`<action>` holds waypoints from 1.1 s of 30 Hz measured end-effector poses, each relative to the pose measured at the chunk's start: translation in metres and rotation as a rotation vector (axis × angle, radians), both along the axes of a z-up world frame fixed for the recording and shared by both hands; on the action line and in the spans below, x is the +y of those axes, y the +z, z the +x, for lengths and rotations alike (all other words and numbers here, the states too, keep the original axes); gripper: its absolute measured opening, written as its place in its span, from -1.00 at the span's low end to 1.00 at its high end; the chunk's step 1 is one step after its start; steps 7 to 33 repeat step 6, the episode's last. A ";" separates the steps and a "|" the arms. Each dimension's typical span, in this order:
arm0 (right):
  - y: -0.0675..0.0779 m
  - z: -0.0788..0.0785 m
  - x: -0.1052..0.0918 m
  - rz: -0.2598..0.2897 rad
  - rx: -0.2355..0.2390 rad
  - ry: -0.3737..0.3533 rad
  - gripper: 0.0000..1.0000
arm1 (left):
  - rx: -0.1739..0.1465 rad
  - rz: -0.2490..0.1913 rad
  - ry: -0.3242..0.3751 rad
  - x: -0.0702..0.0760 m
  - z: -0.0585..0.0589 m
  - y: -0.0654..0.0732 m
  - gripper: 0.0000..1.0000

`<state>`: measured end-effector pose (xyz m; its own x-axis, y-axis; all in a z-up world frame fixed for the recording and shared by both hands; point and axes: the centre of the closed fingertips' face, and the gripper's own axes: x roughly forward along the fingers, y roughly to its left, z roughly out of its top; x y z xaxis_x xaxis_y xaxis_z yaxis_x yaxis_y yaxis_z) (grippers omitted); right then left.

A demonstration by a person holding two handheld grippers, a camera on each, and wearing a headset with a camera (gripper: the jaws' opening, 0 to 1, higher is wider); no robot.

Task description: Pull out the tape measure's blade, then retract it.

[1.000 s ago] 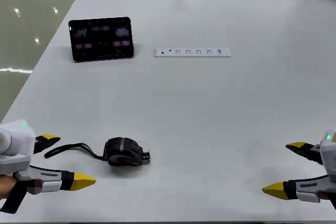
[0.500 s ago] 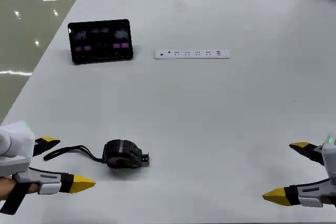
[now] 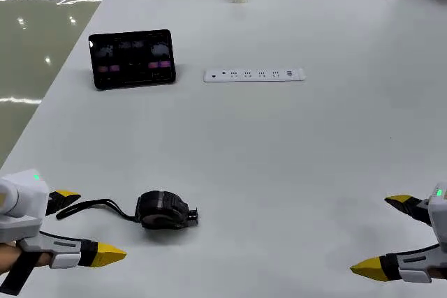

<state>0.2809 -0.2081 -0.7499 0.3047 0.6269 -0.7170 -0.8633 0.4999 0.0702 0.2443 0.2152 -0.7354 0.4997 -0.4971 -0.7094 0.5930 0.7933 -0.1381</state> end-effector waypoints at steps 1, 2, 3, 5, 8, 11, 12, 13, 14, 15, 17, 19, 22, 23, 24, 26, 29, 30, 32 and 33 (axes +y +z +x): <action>-0.001 0.000 0.000 0.000 0.002 -0.001 0.98 | -0.001 0.000 0.001 0.000 0.001 0.000 0.98; -0.002 0.000 -0.001 0.000 0.005 -0.001 0.98 | -0.004 0.000 0.003 0.001 0.002 0.001 0.98; -0.002 0.000 -0.001 -0.003 0.005 0.000 0.98 | -0.005 0.001 0.003 0.002 0.003 0.002 0.98; -0.001 0.000 -0.001 -0.004 0.004 0.000 0.98 | -0.009 0.002 0.005 0.003 0.004 0.002 0.98; 0.000 0.002 -0.001 -0.001 0.002 -0.003 0.98 | -0.008 0.002 0.004 0.003 0.004 0.003 0.98; 0.000 0.002 -0.001 -0.001 0.002 -0.003 0.98 | -0.008 0.002 0.004 0.003 0.004 0.003 0.98; 0.000 0.002 -0.001 -0.001 0.002 -0.003 0.98 | -0.008 0.002 0.004 0.003 0.004 0.003 0.98; 0.000 0.002 -0.001 -0.001 0.002 -0.003 0.98 | -0.008 0.002 0.004 0.003 0.004 0.003 0.98; 0.000 0.002 -0.001 -0.001 0.002 -0.003 0.98 | -0.008 0.002 0.004 0.003 0.004 0.003 0.98; 0.000 0.002 -0.001 -0.001 0.002 -0.003 0.98 | -0.008 0.002 0.004 0.003 0.004 0.003 0.98; 0.000 0.002 -0.001 -0.001 0.002 -0.003 0.98 | -0.008 0.002 0.004 0.003 0.004 0.003 0.98; 0.000 0.002 -0.001 -0.001 0.002 -0.003 0.98 | -0.008 0.002 0.004 0.003 0.004 0.003 0.98; 0.000 0.002 -0.001 -0.001 0.002 -0.003 0.98 | -0.008 0.002 0.004 0.003 0.004 0.003 0.98; 0.000 0.002 -0.001 -0.001 0.002 -0.003 0.98 | -0.008 0.002 0.004 0.003 0.004 0.003 0.98; 0.000 0.002 -0.001 -0.001 0.002 -0.003 0.98 | -0.008 0.002 0.004 0.003 0.004 0.003 0.98; 0.000 0.002 -0.001 -0.001 0.002 -0.003 0.98 | -0.008 0.002 0.004 0.003 0.004 0.003 0.98; 0.000 0.002 -0.001 -0.001 0.002 -0.003 0.98 | -0.008 0.002 0.004 0.003 0.004 0.003 0.98; 0.000 0.002 -0.001 -0.001 0.002 -0.003 0.98 | -0.008 0.002 0.004 0.003 0.004 0.003 0.98; 0.000 0.002 -0.001 -0.001 0.002 -0.003 0.98 | -0.008 0.002 0.004 0.003 0.004 0.003 0.98; 0.000 0.002 -0.001 -0.001 0.002 -0.003 0.98 | -0.008 0.002 0.004 0.003 0.004 0.003 0.98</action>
